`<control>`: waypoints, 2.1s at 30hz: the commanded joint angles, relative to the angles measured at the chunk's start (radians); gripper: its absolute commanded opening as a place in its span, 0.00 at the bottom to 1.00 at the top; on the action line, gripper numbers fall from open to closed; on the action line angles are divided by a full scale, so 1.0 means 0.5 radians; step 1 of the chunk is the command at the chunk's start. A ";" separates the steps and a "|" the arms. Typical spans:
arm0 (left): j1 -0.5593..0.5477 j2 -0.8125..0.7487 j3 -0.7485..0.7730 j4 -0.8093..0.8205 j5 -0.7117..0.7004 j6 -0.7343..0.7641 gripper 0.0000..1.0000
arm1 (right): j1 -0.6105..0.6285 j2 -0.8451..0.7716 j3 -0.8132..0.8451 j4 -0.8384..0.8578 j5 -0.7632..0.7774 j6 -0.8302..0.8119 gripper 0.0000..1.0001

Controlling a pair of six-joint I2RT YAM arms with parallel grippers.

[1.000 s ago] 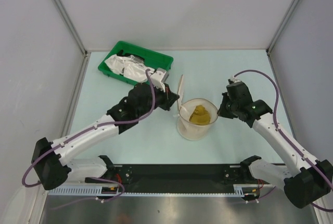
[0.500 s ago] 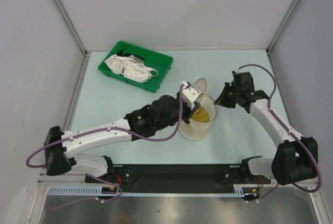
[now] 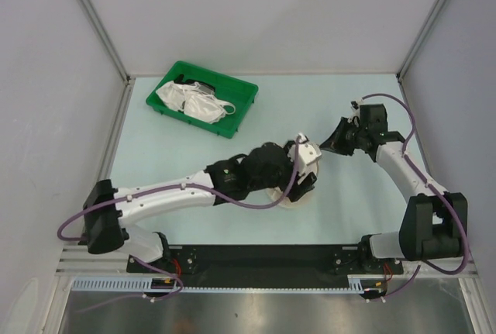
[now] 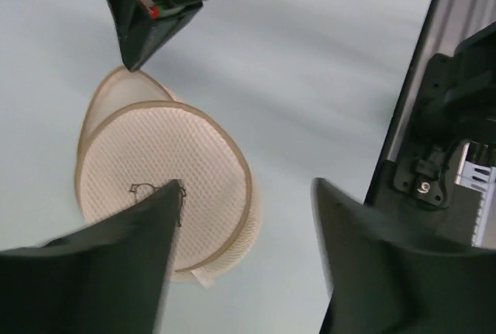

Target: Place the bra in the laundry bag and zip it closed

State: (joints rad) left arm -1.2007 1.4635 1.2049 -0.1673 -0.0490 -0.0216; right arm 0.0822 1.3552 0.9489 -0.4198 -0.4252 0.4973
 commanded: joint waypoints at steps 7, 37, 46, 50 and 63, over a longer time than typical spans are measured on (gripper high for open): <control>1.066 -0.013 0.087 -0.183 1.086 -0.647 1.00 | -0.082 0.235 0.035 0.333 -0.561 -0.271 0.00; 1.116 0.467 -0.605 0.795 1.200 -1.104 0.21 | 0.161 0.947 0.679 0.214 -0.883 -0.507 0.03; 1.113 0.040 -1.106 1.055 0.982 -1.711 0.00 | 0.234 0.322 0.349 0.048 -0.059 -0.078 0.62; 1.098 -0.181 -1.299 1.150 0.792 -2.109 0.00 | 0.271 -0.197 -0.007 -0.044 0.239 0.119 0.78; 1.061 -0.460 -1.566 1.476 0.537 -2.859 0.00 | 1.175 -1.314 -1.158 0.821 0.374 1.459 0.83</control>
State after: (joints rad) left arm -0.6571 1.2758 0.4103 0.4698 0.2638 -1.3300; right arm 0.5419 0.7479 0.4721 -0.2554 -0.3458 0.9371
